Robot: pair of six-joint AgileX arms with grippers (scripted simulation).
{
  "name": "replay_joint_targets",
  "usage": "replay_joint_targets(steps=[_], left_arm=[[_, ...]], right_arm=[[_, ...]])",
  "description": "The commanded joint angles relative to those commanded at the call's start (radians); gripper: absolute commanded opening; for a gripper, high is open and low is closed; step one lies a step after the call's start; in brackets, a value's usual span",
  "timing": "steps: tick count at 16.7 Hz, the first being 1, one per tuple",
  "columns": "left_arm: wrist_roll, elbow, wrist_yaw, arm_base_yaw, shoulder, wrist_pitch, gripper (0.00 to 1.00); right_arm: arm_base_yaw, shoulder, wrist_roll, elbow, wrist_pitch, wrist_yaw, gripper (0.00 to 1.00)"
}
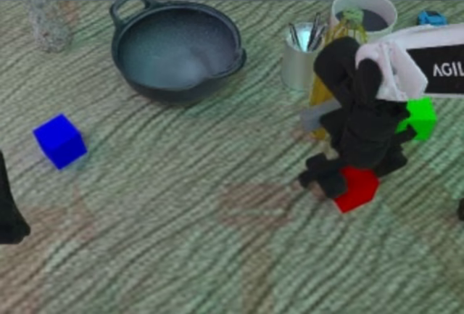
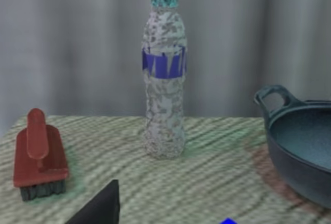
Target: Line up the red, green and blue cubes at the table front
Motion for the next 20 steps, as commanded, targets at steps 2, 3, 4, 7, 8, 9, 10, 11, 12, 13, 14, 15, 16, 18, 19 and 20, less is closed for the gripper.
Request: replay_joint_targets(steps=[2, 3, 4, 7, 8, 9, 10, 11, 12, 13, 14, 15, 16, 18, 19, 20], left_arm=[[0.000, 0.000, 0.000, 0.000, 0.000, 0.000, 1.00], [0.000, 0.000, 0.000, 0.000, 0.000, 0.000, 1.00], [0.000, 0.000, 0.000, 0.000, 0.000, 0.000, 1.00], [0.000, 0.000, 0.000, 0.000, 0.000, 0.000, 1.00], [0.000, 0.000, 0.000, 0.000, 0.000, 0.000, 1.00], [0.000, 0.000, 0.000, 0.000, 0.000, 0.000, 1.00], [0.000, 0.000, 0.000, 0.000, 0.000, 0.000, 1.00], [0.000, 0.000, 0.000, 0.000, 0.000, 0.000, 1.00], [0.000, 0.000, 0.000, 0.000, 0.000, 0.000, 1.00], [0.000, 0.000, 0.000, 0.000, 0.000, 0.000, 1.00], [0.000, 0.000, 0.000, 0.000, 0.000, 0.000, 1.00], [0.000, 0.000, 0.000, 0.000, 0.000, 0.000, 1.00], [0.000, 0.000, 0.000, 0.000, 0.000, 0.000, 1.00], [0.000, 0.000, 0.000, 0.000, 0.000, 0.000, 1.00], [0.000, 0.000, 0.000, 0.000, 0.000, 0.000, 1.00], [0.000, 0.000, 0.000, 0.000, 0.000, 0.000, 1.00]], right_arm=[[-0.002, -0.027, 0.001, 0.009, -0.010, 0.000, 0.00], [-0.001, -0.027, 0.000, 0.012, -0.014, 0.000, 0.00], [0.000, -0.032, 0.000, 0.023, -0.028, 0.000, 0.00], [0.002, -0.071, 0.001, 0.078, -0.128, 0.000, 0.00], [0.003, -0.086, 0.000, 0.099, -0.171, 0.000, 0.00], [0.005, -0.102, -0.001, 0.119, -0.207, 0.000, 0.00], [0.006, -0.116, -0.001, 0.135, -0.233, 0.000, 0.00], [0.006, -0.127, -0.002, 0.145, -0.248, 0.000, 0.00], [0.006, -0.131, -0.002, 0.148, -0.253, 0.000, 0.00], [0.006, -0.131, -0.002, 0.148, -0.253, 0.000, 0.00], [0.006, -0.131, -0.002, 0.148, -0.253, 0.000, 0.00], [0.001, -0.127, 0.000, 0.146, -0.251, -0.001, 0.00], [0.003, -0.126, 0.002, 0.148, -0.252, -0.001, 0.00], [0.029, -0.110, 0.035, 0.173, -0.264, 0.000, 0.00], [0.051, -0.096, 0.068, 0.195, -0.275, 0.001, 0.00], [0.079, -0.081, 0.110, 0.221, -0.288, 0.003, 0.00]])
